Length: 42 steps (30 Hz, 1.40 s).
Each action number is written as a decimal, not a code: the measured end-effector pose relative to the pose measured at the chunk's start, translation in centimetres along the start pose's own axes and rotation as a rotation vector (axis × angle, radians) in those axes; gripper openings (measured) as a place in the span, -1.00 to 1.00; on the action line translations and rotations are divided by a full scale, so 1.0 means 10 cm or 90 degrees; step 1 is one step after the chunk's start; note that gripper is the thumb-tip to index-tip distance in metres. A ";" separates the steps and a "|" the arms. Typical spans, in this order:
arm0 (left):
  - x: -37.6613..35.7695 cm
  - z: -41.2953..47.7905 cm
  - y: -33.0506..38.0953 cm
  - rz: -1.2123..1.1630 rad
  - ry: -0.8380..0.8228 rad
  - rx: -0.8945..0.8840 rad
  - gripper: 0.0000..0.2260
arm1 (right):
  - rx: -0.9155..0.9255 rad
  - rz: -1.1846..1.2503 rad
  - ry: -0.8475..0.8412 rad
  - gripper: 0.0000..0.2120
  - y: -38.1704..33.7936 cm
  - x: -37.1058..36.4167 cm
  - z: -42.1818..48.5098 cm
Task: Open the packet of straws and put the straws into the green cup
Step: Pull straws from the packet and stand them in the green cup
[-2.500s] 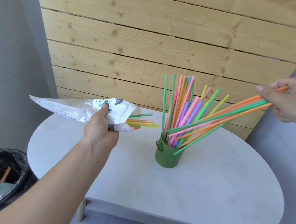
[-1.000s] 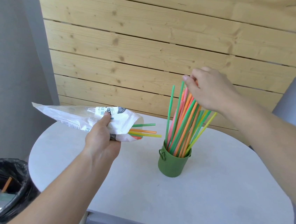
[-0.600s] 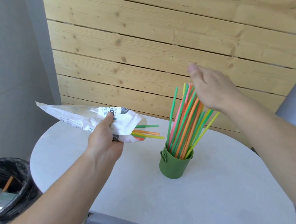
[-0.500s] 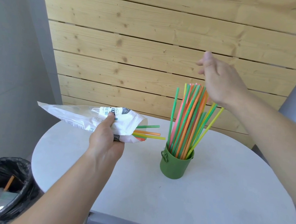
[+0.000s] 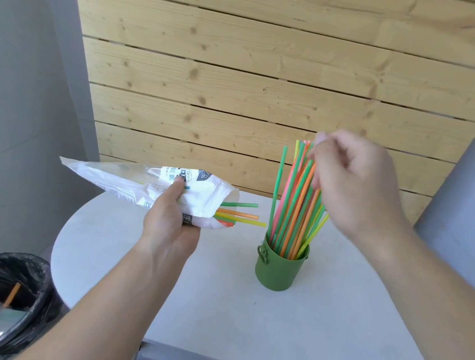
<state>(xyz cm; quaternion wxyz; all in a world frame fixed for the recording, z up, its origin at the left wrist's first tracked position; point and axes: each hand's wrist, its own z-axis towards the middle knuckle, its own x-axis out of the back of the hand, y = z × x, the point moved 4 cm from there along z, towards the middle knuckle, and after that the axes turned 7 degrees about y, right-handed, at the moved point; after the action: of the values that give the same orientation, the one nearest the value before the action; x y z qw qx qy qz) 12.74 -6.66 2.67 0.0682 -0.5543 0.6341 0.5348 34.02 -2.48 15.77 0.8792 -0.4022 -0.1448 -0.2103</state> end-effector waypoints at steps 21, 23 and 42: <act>-0.29 -0.38 0.18 0.140 -0.149 -0.332 -0.63 | -0.790 0.544 -0.267 -0.68 0.32 -1.03 -1.12; -0.28 -0.38 0.17 0.137 -0.146 -0.331 -0.64 | -0.785 0.543 -0.262 -0.70 0.32 -1.02 -1.12; -0.02 -0.12 0.04 -0.003 0.040 -0.116 -0.70 | -0.507 0.360 -0.107 -0.69 0.43 -0.86 -0.95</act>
<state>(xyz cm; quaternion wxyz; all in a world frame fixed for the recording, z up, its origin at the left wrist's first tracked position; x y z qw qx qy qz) 13.15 -7.49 3.55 -0.0010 -0.5763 0.5833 0.5724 29.44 -5.10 3.32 0.6653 -0.7459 -0.0092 0.0306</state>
